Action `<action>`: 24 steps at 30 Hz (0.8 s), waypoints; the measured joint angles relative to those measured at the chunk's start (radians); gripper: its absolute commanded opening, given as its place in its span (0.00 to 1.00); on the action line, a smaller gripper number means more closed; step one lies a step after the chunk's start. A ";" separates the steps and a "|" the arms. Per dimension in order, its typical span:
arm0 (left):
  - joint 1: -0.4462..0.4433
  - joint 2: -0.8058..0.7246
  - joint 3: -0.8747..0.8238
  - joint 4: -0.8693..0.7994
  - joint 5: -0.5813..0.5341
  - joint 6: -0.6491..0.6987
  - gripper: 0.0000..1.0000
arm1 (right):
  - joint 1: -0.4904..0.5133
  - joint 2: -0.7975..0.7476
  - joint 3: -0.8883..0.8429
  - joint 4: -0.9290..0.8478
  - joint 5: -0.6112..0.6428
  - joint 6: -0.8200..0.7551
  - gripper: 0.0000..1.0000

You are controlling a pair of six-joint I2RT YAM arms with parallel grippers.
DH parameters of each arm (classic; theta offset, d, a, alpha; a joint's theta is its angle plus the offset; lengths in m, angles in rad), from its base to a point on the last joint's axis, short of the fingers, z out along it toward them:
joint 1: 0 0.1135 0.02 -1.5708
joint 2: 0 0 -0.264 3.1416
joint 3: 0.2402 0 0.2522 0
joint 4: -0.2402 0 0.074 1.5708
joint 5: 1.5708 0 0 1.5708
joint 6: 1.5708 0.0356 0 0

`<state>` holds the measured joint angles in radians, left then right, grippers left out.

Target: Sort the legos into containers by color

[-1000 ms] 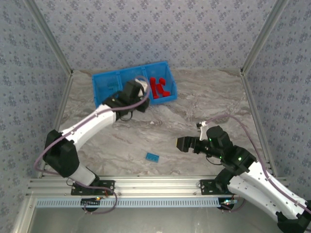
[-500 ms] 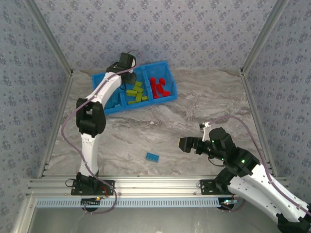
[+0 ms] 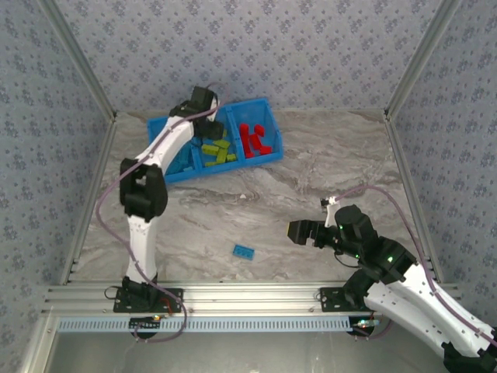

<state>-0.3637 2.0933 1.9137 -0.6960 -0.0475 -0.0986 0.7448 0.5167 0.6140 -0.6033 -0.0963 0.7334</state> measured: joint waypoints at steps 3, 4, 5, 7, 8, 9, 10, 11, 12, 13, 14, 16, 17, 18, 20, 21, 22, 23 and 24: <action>-0.052 -0.263 -0.264 0.043 0.033 -0.031 0.50 | 0.000 0.001 0.000 0.001 0.003 0.000 1.00; -0.085 -0.364 -0.334 0.064 0.037 -0.039 0.50 | 0.000 0.004 -0.001 0.005 0.003 -0.001 1.00; -0.111 -0.431 -0.373 0.082 0.038 -0.042 0.50 | 0.001 0.007 -0.001 0.007 0.003 -0.005 1.00; -0.188 -0.604 -0.457 0.119 0.037 -0.044 0.50 | 0.007 0.032 -0.001 0.023 0.003 -0.019 0.99; -0.233 -0.687 -0.497 0.133 0.033 -0.037 0.50 | 0.015 0.052 -0.001 0.036 0.003 -0.028 0.98; -0.270 -0.749 -0.528 0.134 0.032 -0.029 0.50 | 0.024 0.074 -0.001 0.045 0.003 -0.037 0.98; -0.315 -0.819 -0.562 0.126 0.032 -0.014 0.51 | 0.037 0.103 0.000 0.056 0.003 -0.046 0.98; -0.354 -0.872 -0.586 0.114 0.032 0.002 0.51 | 0.061 0.145 0.002 0.069 0.004 -0.064 0.98; -0.391 -0.922 -0.609 0.095 0.029 0.018 0.52 | 0.078 0.178 0.005 0.076 0.006 -0.076 0.98; -0.426 -0.964 -0.631 0.074 0.027 0.033 0.55 | 0.105 0.223 0.014 0.086 0.010 -0.095 0.98; -0.456 -1.003 -0.653 0.051 0.024 0.049 0.57 | 0.128 0.262 0.024 0.097 0.014 -0.111 0.98; -0.517 -1.076 -0.703 -0.006 0.024 0.082 0.61 | 0.176 0.345 0.047 0.122 0.025 -0.143 0.99; -0.538 -1.109 -0.729 -0.030 0.025 0.099 0.63 | 0.196 0.381 0.054 0.138 0.031 -0.163 0.99; -0.555 -1.137 -0.755 -0.047 0.025 0.113 0.66 | 0.219 0.419 0.065 0.150 0.034 -0.177 0.99; -0.576 -1.200 -0.818 -0.081 0.029 0.134 0.72 | 0.254 0.493 0.091 0.175 0.044 -0.216 0.98; -0.579 -1.223 -0.841 -0.097 0.034 0.146 0.75 | 0.264 0.521 0.100 0.186 0.048 -0.230 0.98; -0.582 -1.246 -0.868 -0.105 0.039 0.158 0.79 | 0.280 0.565 0.115 0.200 0.051 -0.255 0.98; -0.584 -1.272 -0.895 -0.116 0.045 0.165 0.84 | 0.294 0.601 0.127 0.209 0.054 -0.274 0.98; -0.586 -1.295 -0.922 -0.123 0.052 0.175 0.89 | 0.309 0.643 0.142 0.219 0.057 -0.298 0.97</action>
<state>-0.9493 0.7982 0.9913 -0.8192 0.0044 0.0769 1.0534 1.1599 0.7555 -0.3847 -0.0395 0.4358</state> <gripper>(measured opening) 0.819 0.978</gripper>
